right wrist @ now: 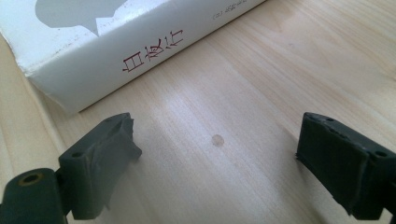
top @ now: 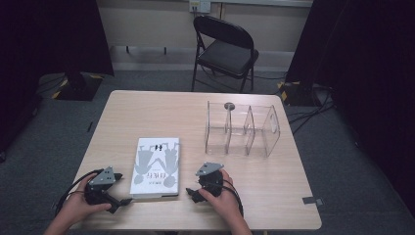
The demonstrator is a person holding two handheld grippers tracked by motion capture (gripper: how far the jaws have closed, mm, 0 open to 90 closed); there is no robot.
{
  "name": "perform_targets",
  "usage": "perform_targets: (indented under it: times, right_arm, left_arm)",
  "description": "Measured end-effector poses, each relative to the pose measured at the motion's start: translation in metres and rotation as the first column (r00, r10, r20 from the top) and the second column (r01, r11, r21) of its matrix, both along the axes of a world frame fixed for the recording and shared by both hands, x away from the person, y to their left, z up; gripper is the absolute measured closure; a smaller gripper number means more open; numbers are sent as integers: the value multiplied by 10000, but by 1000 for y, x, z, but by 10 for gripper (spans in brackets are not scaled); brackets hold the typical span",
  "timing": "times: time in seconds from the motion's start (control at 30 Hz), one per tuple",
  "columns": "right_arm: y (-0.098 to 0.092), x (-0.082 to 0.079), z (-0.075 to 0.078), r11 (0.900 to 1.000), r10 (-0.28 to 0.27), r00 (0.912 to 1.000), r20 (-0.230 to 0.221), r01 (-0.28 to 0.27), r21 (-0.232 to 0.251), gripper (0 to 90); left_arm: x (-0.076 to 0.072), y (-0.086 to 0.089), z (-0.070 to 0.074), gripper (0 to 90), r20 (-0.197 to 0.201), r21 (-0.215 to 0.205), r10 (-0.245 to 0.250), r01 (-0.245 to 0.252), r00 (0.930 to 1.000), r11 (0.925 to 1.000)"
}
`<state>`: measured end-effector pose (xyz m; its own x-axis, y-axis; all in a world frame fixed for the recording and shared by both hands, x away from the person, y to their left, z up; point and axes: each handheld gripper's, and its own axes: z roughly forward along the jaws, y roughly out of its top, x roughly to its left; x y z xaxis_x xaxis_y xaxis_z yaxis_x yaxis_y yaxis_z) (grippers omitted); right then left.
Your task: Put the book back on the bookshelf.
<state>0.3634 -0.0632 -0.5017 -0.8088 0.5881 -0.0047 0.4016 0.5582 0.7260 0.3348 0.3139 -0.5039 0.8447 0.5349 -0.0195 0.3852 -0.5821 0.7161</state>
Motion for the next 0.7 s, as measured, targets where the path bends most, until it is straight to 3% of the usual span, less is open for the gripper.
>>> perform_targets:
  times: [0.27,0.3,0.33,0.4,0.5,0.53,0.63,0.7]
  right_arm:
    - [0,0,0,10000,11,10000,-15,-11,18,98]
    - [0,0,0,10000,12,10000,-12,-11,19,98]
    - [0,0,0,10000,40,10000,14,-40,-10,100]
    - [0,-1,0,10000,27,10000,-21,-27,13,109]
    - [0,-2,0,9990,425,9991,69,-426,118,146]
    - [0,-3,1,9983,563,9984,19,-563,139,171]
    - [1,-4,2,9971,754,9971,-116,-752,141,175]
    - [3,-5,2,9924,1209,9926,-146,-1205,230,197]
  left_arm:
    - [1,-2,2,9,-56,124,140,-139,9999,9998]
    - [1,-2,3,42,-47,51,121,-121,9999,9999]
    - [1,-3,5,188,-24,-58,-48,48,10000,10000]
    - [1,-3,6,190,-77,42,-42,42,10000,10000]
    - [0,-4,7,191,-28,54,-75,75,10000,10000]
    - [-1,-4,8,249,-78,-6,-131,131,9999,9999]
    - [-2,-5,9,303,-77,109,-277,278,9996,9996]
    - [-2,-6,11,312,-142,180,-282,284,9995,9994]
